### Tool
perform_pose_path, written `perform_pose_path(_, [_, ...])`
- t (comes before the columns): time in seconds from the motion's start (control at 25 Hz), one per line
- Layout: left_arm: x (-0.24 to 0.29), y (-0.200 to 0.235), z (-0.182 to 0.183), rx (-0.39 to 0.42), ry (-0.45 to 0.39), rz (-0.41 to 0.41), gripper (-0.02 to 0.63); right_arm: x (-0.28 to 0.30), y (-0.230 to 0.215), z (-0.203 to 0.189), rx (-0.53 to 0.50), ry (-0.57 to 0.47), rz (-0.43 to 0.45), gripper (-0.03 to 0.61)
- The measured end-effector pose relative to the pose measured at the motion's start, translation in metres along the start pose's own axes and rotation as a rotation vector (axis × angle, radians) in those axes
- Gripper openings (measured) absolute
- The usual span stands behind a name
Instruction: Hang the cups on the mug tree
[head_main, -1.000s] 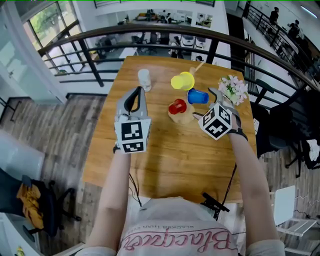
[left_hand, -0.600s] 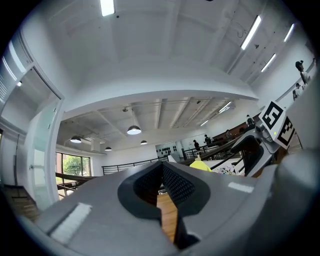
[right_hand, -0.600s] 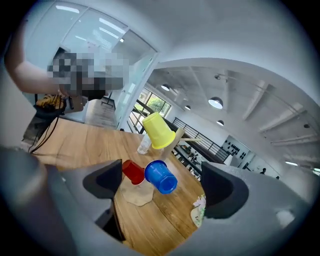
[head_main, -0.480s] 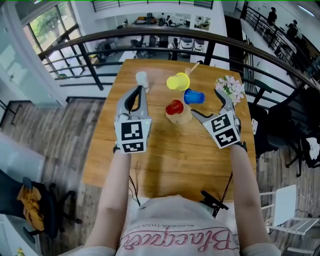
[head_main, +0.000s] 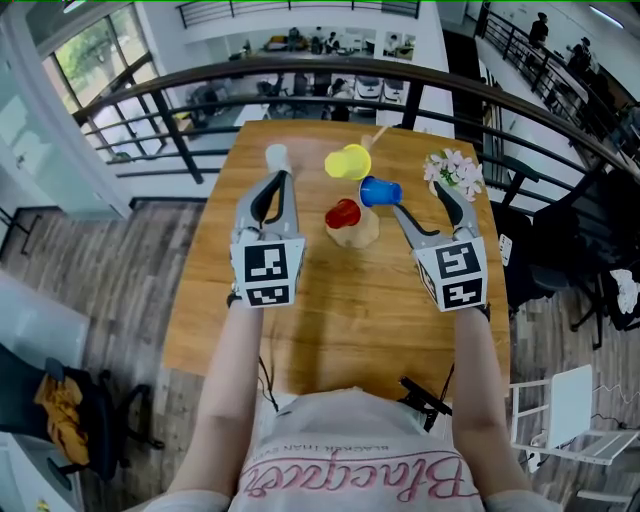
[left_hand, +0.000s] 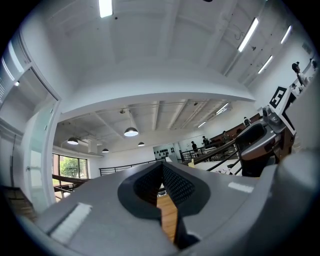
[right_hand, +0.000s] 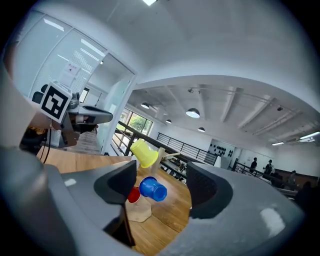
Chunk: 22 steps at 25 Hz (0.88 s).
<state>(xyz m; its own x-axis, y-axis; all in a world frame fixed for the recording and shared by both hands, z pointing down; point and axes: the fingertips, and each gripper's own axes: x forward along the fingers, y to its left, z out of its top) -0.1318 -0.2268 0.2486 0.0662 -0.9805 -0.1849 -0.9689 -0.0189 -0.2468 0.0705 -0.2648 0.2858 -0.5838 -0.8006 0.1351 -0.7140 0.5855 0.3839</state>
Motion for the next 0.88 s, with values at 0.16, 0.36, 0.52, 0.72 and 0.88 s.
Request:
perform_pose_path(0.16, [-0.003,-0.002,0.003,-0.009,-0.008,-0.001,0.014,-0.010,-0.006,0.009,0.020,-0.042,-0.035,0.239])
perform_pose_path(0.36, [-0.005,-0.005,0.009,-0.013,-0.020,-0.021,0.014,-0.021,-0.011,0.015,0.050,-0.074,-0.080,0.153])
perform_pose_path(0.52, [-0.008,-0.006,0.012,-0.055,-0.017,-0.033,0.014,-0.032,-0.018,0.019,0.060,-0.105,-0.129,0.046])
perform_pose_path(0.72, [-0.010,-0.010,0.015,-0.074,-0.023,-0.066,0.014,-0.045,-0.026,0.022,0.079,-0.143,-0.178,0.002])
perform_pose_path(0.88, [-0.015,-0.011,0.020,-0.083,-0.032,-0.081,0.014,-0.056,-0.028,0.026,0.105,-0.175,-0.205,0.002])
